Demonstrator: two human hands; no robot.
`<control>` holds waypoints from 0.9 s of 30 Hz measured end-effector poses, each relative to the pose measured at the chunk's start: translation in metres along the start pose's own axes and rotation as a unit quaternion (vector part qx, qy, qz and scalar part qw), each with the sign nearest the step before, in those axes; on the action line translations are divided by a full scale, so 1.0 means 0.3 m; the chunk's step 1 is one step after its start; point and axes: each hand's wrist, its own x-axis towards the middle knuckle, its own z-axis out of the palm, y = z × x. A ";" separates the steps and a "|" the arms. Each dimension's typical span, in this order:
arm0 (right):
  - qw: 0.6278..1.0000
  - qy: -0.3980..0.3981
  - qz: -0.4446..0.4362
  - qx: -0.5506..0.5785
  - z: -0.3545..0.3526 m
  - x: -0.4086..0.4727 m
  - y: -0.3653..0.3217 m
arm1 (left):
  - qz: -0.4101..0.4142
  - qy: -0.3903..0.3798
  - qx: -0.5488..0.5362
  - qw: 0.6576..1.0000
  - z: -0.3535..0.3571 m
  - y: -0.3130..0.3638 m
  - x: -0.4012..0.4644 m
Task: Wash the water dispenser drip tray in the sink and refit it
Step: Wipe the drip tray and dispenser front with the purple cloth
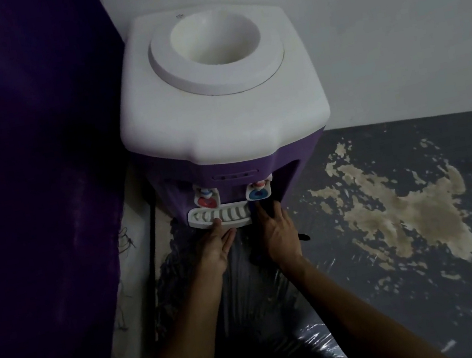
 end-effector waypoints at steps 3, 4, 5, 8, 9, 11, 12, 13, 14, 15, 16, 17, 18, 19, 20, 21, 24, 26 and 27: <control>1.000 0.008 -0.004 0.003 0.021 -0.049 0.026 | 0.003 -0.002 -0.003 1.000 0.002 -0.002 -0.001; 1.000 0.017 -0.004 0.011 0.032 -0.063 0.023 | 0.004 -0.004 -0.002 1.000 0.002 -0.002 -0.001; 1.000 0.022 -0.007 0.021 0.045 -0.071 0.014 | 0.005 -0.006 0.000 1.000 0.001 -0.001 -0.001; 0.998 -0.001 -0.031 0.052 0.060 -0.051 -0.058 | -0.008 -0.028 0.017 0.999 -0.004 0.007 -0.010; 0.998 -0.016 -0.031 0.054 0.061 -0.037 -0.088 | -0.016 -0.036 0.031 0.999 -0.009 0.010 -0.012; 0.998 -0.027 -0.035 0.042 0.059 -0.013 -0.130 | -0.029 -0.046 0.066 0.996 -0.021 0.019 -0.014; 0.998 -0.025 -0.043 0.033 0.057 -0.007 -0.131 | -0.034 -0.046 0.079 0.995 -0.026 0.023 -0.017; 0.998 -0.026 -0.052 0.019 0.057 -0.005 -0.117 | -0.038 -0.043 0.091 0.994 -0.030 0.026 -0.019; 0.998 -0.027 -0.060 0.003 0.051 -0.006 -0.094 | -0.040 -0.041 0.099 0.993 -0.033 0.028 -0.020; 0.997 -0.030 -0.063 -0.016 0.042 -0.009 -0.068 | -0.039 -0.042 0.103 0.993 -0.034 0.030 -0.021; 0.997 -0.026 -0.061 -0.033 0.030 -0.014 -0.044 | -0.038 -0.045 0.103 0.993 -0.033 0.031 -0.023; 0.997 -0.022 -0.054 -0.046 0.018 -0.019 -0.025 | -0.036 -0.047 0.100 0.993 -0.033 0.032 -0.024; 0.997 -0.024 -0.043 -0.055 0.010 -0.026 -0.013 | -0.035 -0.046 0.096 0.994 -0.033 0.032 -0.024; 0.997 -0.029 -0.032 -0.059 0.003 -0.034 -0.007 | -0.034 -0.044 0.092 0.994 -0.033 0.032 -0.025; 0.997 -0.027 -0.024 -0.061 0.004 -0.042 -0.002 | -0.032 -0.045 0.092 0.994 -0.033 0.033 -0.024; 0.998 -0.016 -0.014 -0.058 0.008 -0.050 0.002 | -0.031 -0.047 0.093 0.994 -0.033 0.034 -0.025; 0.998 0.038 0.041 -0.010 0.043 -0.076 0.027 | -0.032 -0.053 0.091 0.994 -0.037 0.032 -0.020; 0.996 0.054 0.056 0.033 0.056 -0.080 0.027 | -0.029 -0.059 0.094 0.993 -0.041 0.035 -0.017; 0.994 0.062 0.064 0.056 0.057 -0.074 0.020 | -0.028 -0.061 0.098 0.993 -0.041 0.037 -0.017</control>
